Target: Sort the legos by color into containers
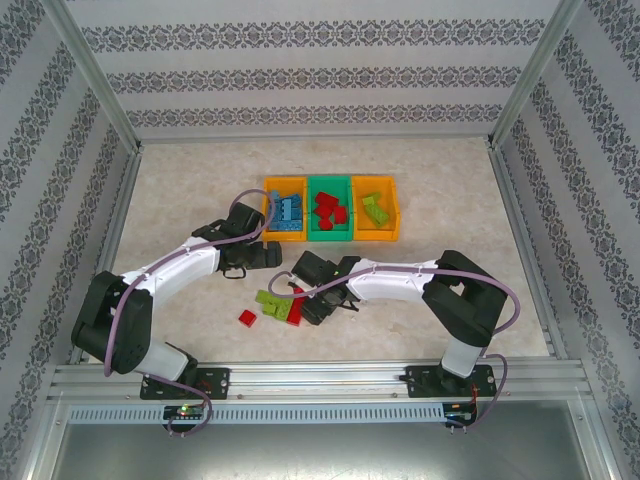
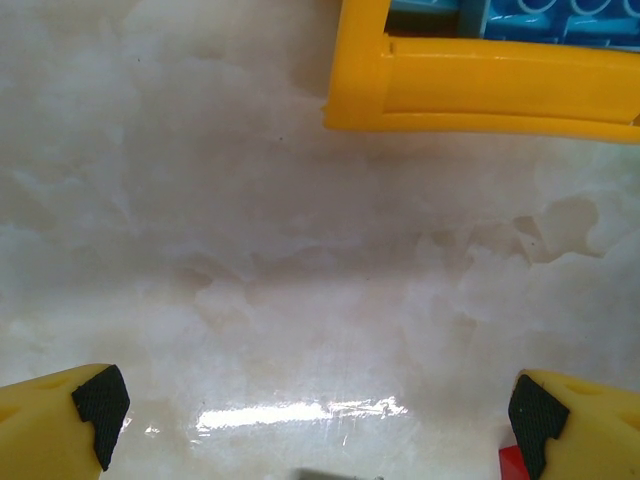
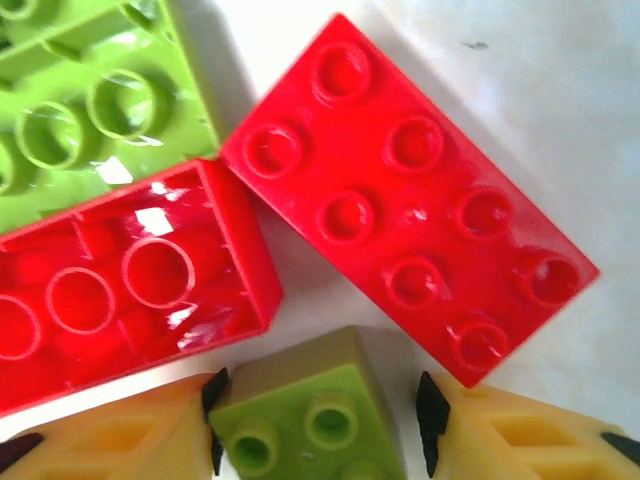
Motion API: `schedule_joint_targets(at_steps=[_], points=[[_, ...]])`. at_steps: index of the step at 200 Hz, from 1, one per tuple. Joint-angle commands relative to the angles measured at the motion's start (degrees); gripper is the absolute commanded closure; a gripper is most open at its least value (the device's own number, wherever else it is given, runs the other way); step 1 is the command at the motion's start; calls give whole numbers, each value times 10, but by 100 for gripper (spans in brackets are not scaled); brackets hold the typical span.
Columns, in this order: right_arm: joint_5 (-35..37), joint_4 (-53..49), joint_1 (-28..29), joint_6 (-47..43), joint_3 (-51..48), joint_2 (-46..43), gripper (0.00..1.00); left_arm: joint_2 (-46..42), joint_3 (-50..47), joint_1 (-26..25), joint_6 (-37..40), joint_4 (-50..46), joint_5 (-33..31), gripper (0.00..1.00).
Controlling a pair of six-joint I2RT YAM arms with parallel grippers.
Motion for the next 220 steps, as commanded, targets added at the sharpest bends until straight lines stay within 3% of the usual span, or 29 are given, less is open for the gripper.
schedule_joint_targets(at_steps=[1,39,93,147,180,220], points=[[54,-31,5,15,3,-3,52,-14,-6,5,-7,-5,6,1],[68,-26,-8,40,-17,-20,61,-11,-5,5,-9,-1,12,1],[78,-20,-66,81,-43,-88,67,-13,-4,5,-5,-5,10,1],[96,-29,-215,132,2,-158,66,-24,-12,5,-4,-13,5,1],[89,-57,-307,142,109,-94,66,-27,-14,5,9,-16,11,1],[80,-92,-362,136,258,39,65,-35,-25,2,32,-1,47,0]])
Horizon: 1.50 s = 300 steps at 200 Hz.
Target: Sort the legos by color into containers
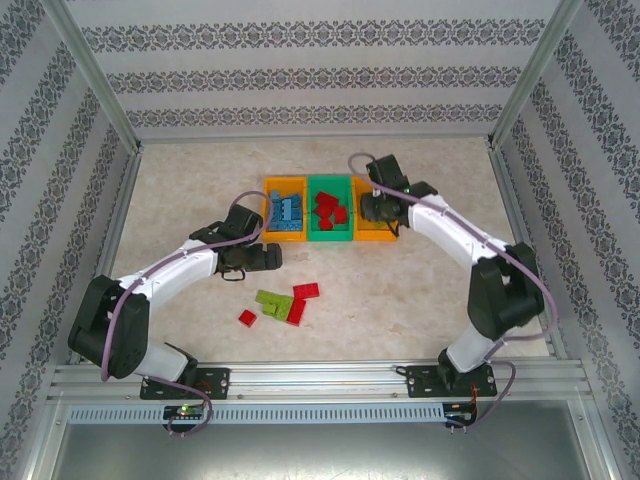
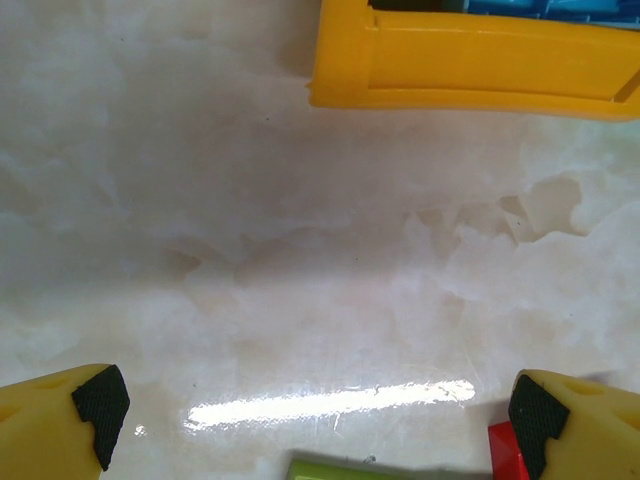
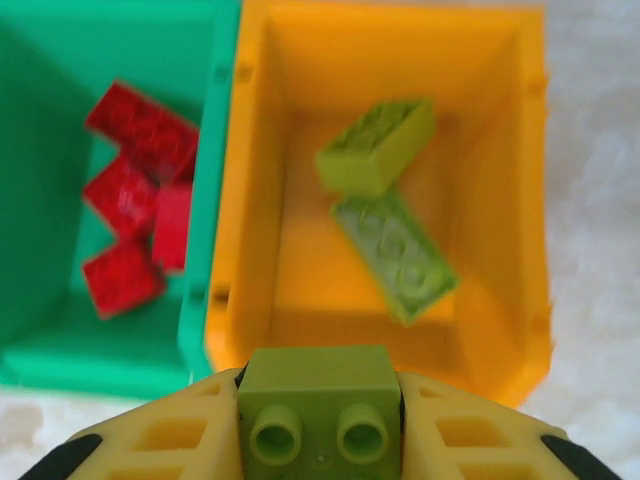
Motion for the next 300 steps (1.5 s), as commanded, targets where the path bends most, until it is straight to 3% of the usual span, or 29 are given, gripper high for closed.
schedule_joint_targets(at_steps=[1,52,108,153,209,300], points=[[-3,-44,-20,8,74,75,65,-19,-14,1,26,-1,27,0],[0,-102,-38,11,181,180,59,-1,12,-64,169,1,51,0],[-3,-104,-44,18,181,190,51,72,88,-128,334,-54,53,0],[-11,-84,-44,25,149,157,39,121,127,-164,442,-86,56,3],[-26,-76,-50,25,122,111,33,162,140,-206,517,-104,36,5],[-47,-48,-74,39,37,16,28,245,187,-213,540,-119,32,13]])
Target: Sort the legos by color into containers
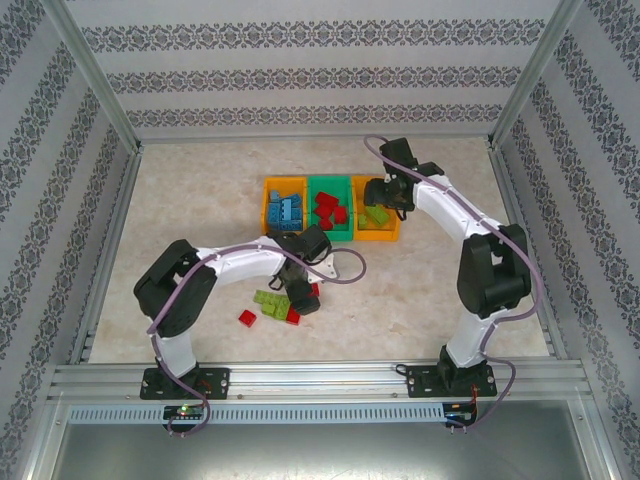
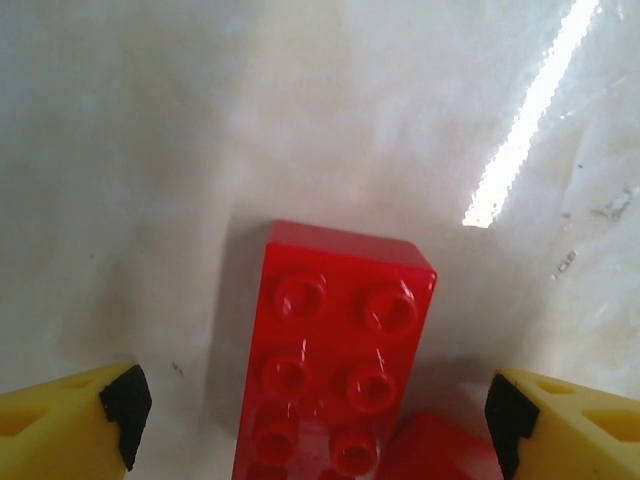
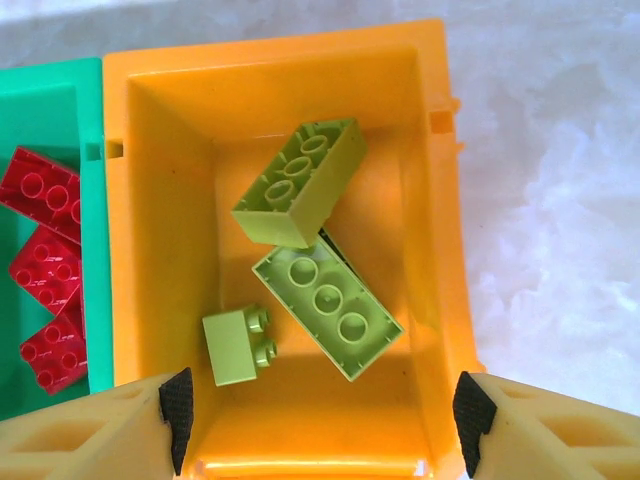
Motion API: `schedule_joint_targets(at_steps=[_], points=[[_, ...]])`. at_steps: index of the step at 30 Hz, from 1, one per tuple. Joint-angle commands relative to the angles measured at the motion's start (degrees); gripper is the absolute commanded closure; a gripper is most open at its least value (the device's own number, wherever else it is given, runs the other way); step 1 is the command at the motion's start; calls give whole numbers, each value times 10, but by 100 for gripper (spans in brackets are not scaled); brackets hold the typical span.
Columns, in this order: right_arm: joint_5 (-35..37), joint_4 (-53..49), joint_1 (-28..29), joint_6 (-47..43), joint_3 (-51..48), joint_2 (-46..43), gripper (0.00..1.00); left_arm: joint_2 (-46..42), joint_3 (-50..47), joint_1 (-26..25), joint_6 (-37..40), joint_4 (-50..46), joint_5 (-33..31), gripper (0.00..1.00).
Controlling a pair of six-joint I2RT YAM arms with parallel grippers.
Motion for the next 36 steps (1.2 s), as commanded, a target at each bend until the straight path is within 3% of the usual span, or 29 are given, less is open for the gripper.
schedule_joint_targets(at_steps=[1,7,13,18,26,36], points=[[-6,10,-10,12,-25,-34,28,19,25,-8,21,-28,-1,13],[-8,18,-22,13,-69,-77,27,53,56,-8,25,-46,6,21],[-5,21,-34,10,-105,-117,26,75,83,-9,24,-61,25,54],[0,23,-39,7,-139,-146,26,79,95,-11,12,-59,32,55],[7,32,-50,9,-198,-185,24,85,139,-11,-12,-53,15,71],[8,38,-60,7,-238,-220,24,87,213,2,-82,-29,-46,73]])
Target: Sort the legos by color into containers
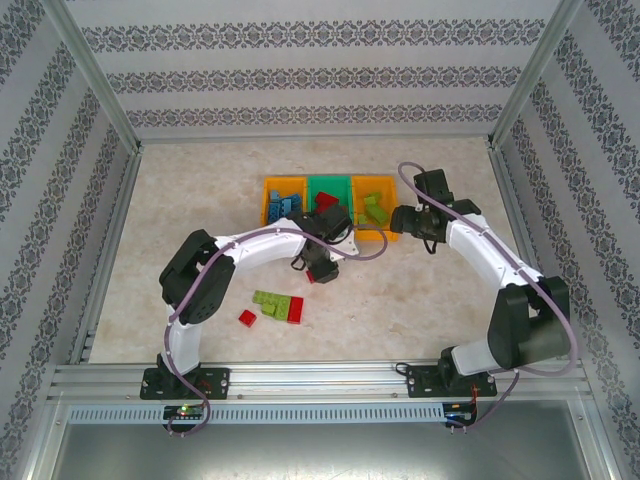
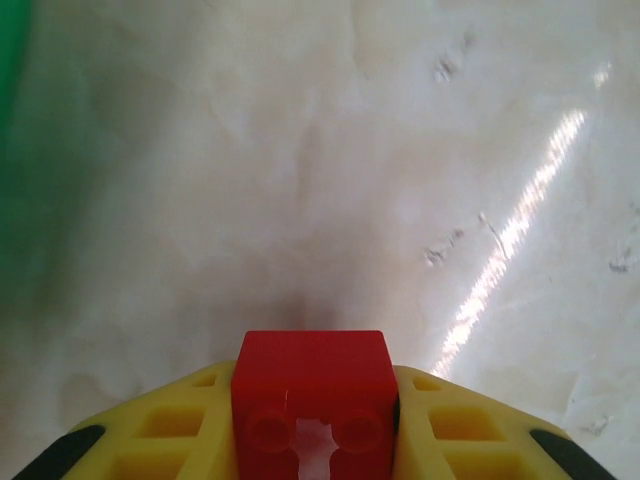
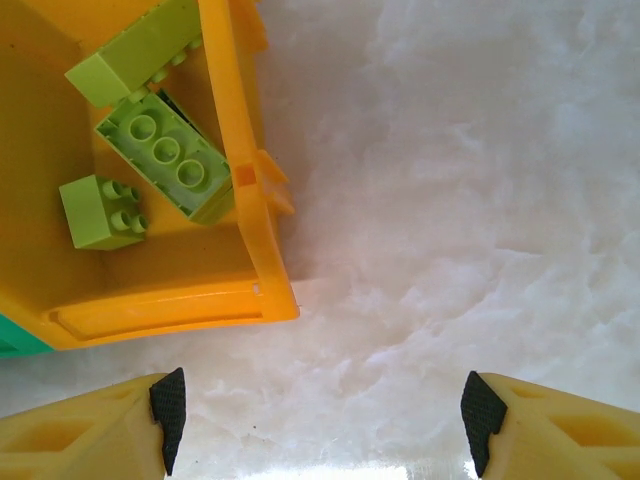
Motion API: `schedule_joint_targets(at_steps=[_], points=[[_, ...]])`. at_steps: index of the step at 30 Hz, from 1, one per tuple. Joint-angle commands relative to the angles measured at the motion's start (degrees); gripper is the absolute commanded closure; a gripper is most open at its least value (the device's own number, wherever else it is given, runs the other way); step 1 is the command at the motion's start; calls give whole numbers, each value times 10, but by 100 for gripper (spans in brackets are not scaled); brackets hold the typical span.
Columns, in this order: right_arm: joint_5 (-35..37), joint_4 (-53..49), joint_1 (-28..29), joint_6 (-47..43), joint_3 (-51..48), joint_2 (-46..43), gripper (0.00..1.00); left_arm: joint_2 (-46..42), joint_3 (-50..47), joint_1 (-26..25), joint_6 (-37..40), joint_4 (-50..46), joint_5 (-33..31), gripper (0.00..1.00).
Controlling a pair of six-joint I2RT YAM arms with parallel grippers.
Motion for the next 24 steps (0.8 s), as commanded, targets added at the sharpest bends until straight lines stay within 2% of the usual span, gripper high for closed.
schedule_joint_targets(at_steps=[1,5,11,18,22,24], points=[[11,8,-8,7,-18,-23,24,2,42,9,-51,13,-44,73],[8,10,-9,11,-33,-33,24,2,84,32,-95,30,-61,77],[-4,21,-9,22,-56,-45,24,31,160,72,-160,32,-110,77],[-61,67,3,26,-94,-56,26,113,279,107,-210,16,-87,73],[-55,75,34,30,-115,-59,26,161,350,123,-255,-13,-68,71],[-43,77,59,45,-124,-62,26,175,368,129,-280,-20,-68,66]])
